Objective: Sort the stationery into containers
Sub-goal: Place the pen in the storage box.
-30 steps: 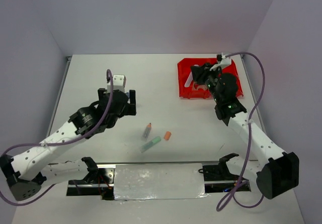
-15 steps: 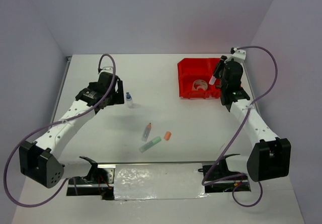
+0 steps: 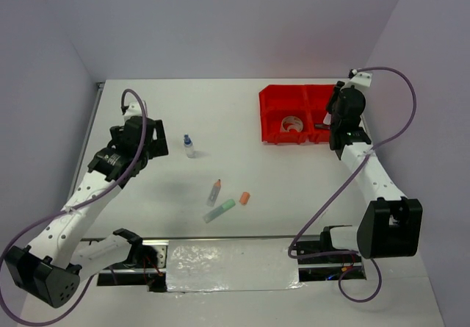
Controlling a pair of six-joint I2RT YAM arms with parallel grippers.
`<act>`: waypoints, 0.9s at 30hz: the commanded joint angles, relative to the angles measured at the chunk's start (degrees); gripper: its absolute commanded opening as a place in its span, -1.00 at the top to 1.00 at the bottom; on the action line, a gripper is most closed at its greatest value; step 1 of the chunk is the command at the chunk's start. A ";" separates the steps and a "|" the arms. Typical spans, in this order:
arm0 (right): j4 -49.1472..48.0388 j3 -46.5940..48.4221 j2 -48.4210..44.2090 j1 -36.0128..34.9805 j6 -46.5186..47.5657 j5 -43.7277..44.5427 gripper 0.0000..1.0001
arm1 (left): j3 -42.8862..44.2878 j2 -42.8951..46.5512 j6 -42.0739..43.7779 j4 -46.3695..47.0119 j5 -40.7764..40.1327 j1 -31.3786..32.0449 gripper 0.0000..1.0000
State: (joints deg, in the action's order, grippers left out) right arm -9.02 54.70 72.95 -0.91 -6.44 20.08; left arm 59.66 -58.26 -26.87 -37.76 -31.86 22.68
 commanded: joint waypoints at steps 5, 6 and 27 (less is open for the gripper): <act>-4.16 -0.12 0.53 2.31 1.25 -3.02 1.00 | -1.12 0.78 0.33 1.90 -3.21 -0.09 -0.99; -4.17 -0.12 0.36 2.31 1.25 -3.46 1.00 | -1.38 1.04 0.42 2.16 -3.04 -0.09 -0.99; -4.08 -0.12 -0.44 2.40 -0.24 -7.33 1.00 | -2.71 3.50 1.03 3.22 -2.51 -0.09 -0.99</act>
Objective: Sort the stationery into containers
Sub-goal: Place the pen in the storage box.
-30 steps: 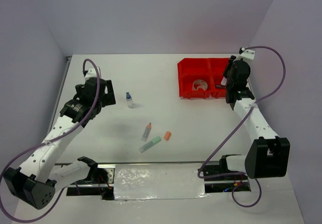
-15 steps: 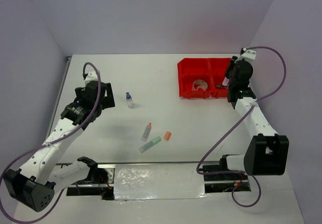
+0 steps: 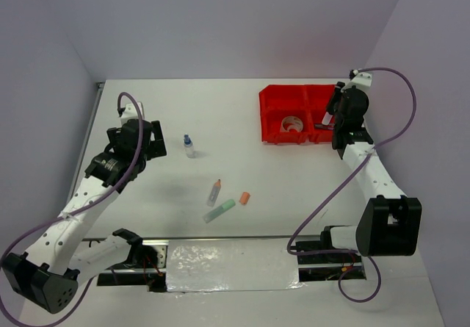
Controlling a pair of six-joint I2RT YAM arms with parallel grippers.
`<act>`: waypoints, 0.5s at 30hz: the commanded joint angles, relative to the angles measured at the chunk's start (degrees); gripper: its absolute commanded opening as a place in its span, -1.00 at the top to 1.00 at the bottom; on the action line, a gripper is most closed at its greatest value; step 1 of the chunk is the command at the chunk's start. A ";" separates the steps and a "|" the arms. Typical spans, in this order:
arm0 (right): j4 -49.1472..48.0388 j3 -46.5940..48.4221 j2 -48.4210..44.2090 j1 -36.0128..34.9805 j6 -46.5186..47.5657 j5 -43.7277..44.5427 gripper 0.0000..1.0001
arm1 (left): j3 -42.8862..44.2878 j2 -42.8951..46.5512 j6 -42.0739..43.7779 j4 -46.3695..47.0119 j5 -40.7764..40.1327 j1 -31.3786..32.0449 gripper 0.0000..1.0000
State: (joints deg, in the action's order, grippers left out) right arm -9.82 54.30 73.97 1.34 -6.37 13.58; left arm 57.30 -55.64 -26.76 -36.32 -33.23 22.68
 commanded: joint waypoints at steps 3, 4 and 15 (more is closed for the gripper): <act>-3.53 0.10 -1.73 0.15 -0.40 -1.01 1.00 | -0.34 0.88 0.92 1.86 -0.96 -0.09 -0.99; -3.71 -0.07 -1.73 0.06 -0.40 -1.28 1.00 | -0.34 0.88 1.01 1.95 -0.78 -0.09 -0.99; -8.01 0.71 0.28 0.06 -3.38 -12.97 1.00 | -0.34 0.88 1.45 2.21 0.36 -0.09 -0.99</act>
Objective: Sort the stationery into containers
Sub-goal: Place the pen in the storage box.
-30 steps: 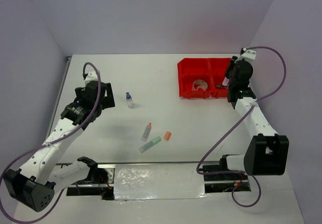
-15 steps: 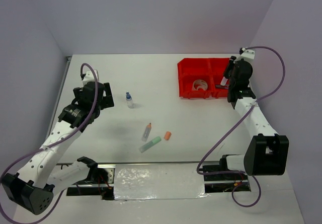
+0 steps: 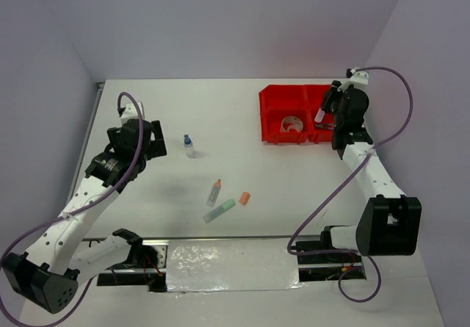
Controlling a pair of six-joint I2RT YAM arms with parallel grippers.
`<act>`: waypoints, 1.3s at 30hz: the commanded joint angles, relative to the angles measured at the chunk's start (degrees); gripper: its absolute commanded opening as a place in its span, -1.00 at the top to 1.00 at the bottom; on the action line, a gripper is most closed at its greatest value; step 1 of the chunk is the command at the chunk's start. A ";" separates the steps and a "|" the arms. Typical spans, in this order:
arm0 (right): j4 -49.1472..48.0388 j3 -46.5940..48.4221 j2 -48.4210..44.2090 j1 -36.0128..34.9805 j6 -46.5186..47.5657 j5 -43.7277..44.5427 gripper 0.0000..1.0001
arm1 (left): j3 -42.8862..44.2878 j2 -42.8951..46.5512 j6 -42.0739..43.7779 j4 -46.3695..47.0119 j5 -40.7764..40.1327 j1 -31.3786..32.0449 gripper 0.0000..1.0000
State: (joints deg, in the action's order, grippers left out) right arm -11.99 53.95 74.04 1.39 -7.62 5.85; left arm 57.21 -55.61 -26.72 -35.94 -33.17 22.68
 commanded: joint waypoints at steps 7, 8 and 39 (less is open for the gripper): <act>-11.73 3.70 5.76 0.11 -9.68 -8.13 1.00 | -0.34 2.09 1.41 1.49 -0.76 -0.09 -0.99; -14.61 3.79 6.81 0.11 -12.74 -8.83 1.00 | -0.35 2.26 1.32 1.58 -0.84 -0.09 -0.99; -41.45 18.82 42.24 -2.71 -29.21 -19.21 -0.43 | -0.87 4.55 3.25 2.98 3.64 -0.09 -0.99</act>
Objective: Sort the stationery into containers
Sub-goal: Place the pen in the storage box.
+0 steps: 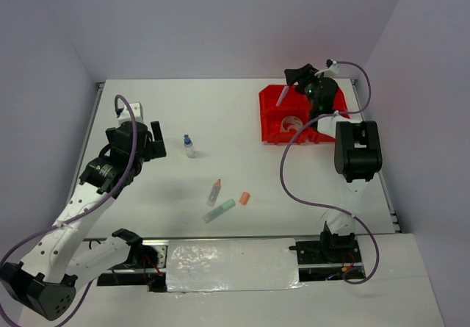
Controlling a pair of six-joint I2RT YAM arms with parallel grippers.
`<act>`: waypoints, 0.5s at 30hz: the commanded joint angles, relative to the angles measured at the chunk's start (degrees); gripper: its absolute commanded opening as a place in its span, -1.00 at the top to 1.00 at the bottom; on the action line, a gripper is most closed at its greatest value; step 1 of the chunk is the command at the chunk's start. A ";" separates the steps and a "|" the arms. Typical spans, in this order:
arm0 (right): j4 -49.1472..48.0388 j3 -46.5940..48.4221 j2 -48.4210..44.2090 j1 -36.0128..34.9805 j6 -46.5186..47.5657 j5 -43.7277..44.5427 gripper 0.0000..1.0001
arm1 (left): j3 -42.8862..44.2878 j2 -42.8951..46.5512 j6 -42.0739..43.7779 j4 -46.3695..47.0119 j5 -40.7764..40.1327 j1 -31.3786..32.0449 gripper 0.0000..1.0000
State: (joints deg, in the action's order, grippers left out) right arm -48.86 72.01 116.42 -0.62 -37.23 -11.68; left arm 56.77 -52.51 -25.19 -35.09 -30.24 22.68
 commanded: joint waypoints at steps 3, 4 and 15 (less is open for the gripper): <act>-4.23 0.50 -1.37 -0.70 0.76 -2.20 -0.99 | -0.43 1.54 1.81 2.05 0.71 -0.09 -0.99; -3.79 0.59 -1.81 -0.70 0.93 -2.20 -1.00 | -0.44 1.71 1.81 2.04 0.62 -0.09 -0.99; 33.52 7.69 -21.13 -9.03 18.75 15.20 -0.99 | 0.18 -1.53 2.25 2.48 7.73 -0.09 -0.99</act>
State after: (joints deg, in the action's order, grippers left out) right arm -30.94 72.88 105.21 -3.95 -28.45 -7.99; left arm 56.60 -52.51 -24.03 -34.63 -26.72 22.68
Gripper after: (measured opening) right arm 0.996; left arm 0.994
